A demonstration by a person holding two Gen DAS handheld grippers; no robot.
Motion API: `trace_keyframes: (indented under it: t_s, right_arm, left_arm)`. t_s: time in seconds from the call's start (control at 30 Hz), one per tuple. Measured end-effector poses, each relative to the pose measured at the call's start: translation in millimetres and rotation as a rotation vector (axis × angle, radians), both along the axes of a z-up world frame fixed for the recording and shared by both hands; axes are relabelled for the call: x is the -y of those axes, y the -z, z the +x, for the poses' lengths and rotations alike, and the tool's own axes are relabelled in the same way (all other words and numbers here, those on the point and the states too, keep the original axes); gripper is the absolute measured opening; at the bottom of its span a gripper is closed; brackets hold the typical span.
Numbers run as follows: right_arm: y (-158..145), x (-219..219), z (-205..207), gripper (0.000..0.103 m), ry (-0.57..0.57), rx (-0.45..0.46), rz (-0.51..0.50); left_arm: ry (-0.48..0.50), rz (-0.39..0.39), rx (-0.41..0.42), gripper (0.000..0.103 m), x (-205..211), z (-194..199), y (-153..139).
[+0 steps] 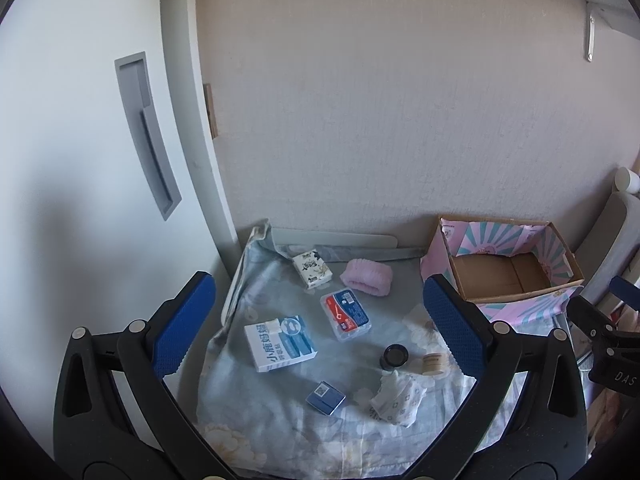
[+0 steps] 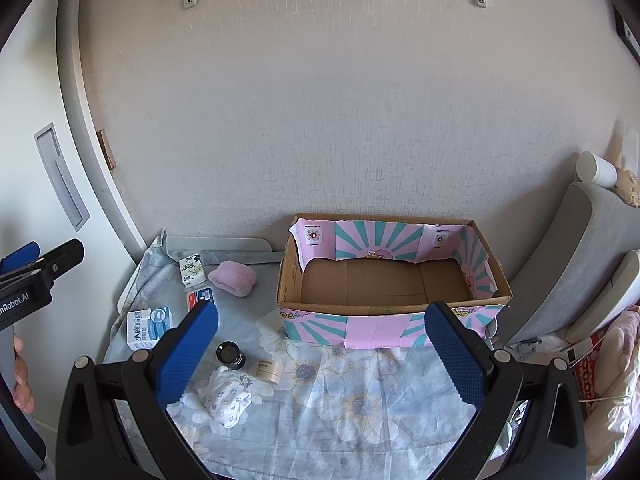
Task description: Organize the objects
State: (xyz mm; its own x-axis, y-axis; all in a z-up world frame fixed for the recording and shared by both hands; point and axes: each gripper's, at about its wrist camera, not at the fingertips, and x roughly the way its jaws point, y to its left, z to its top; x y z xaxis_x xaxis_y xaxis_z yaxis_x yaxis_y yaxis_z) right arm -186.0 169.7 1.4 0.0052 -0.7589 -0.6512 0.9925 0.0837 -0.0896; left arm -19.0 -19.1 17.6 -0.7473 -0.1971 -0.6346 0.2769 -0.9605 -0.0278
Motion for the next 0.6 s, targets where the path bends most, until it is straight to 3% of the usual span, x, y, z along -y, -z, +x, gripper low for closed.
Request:
trace_keyframes:
  t_s: [0.43, 0.47, 0.6]
  right_arm:
    - [-1.4, -1.3, 3.1, 0.103, -0.012, -0.006, 0.003]
    - [-1.2, -1.6, 3.4, 0.103, -0.083, -0.009, -0.005]
    - [-1.5, -1.6, 3.7, 0.103, -0.121, -0.008, -0.010]
  left_arm:
    - [-0.021, 0.009, 0.022, 0.103, 2.7, -0.7, 6.1]
    - [-0.024, 0.013, 0.022, 0.103, 2.7, -1.0, 6.1]
    - [-0.025, 0.028, 0.022, 0.103, 3.5, -1.0, 7.0]
